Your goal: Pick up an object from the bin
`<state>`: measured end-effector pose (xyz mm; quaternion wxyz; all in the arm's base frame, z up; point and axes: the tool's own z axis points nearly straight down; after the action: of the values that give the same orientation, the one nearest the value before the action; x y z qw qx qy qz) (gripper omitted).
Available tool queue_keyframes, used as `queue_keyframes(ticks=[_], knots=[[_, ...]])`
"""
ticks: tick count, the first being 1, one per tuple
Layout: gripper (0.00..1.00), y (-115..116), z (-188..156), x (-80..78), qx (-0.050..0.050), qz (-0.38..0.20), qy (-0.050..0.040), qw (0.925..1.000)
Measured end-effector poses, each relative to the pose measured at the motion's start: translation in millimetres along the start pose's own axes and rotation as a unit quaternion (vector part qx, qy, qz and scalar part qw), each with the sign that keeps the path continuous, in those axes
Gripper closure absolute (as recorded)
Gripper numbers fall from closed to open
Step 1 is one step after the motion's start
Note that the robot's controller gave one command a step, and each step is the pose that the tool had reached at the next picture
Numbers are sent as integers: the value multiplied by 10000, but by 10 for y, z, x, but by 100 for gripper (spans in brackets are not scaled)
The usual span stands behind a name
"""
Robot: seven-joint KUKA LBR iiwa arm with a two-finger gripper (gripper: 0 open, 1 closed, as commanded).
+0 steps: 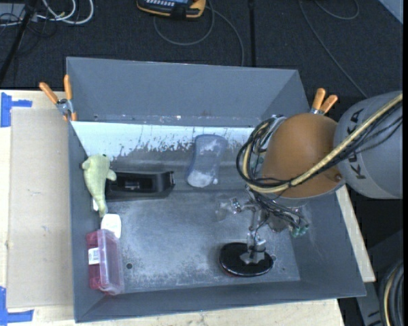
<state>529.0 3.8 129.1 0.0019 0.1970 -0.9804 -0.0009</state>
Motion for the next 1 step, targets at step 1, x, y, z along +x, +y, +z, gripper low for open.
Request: queue_keyframes(ticks=[1], knots=[[0,-42,220,183,3,1577,8,9875]])
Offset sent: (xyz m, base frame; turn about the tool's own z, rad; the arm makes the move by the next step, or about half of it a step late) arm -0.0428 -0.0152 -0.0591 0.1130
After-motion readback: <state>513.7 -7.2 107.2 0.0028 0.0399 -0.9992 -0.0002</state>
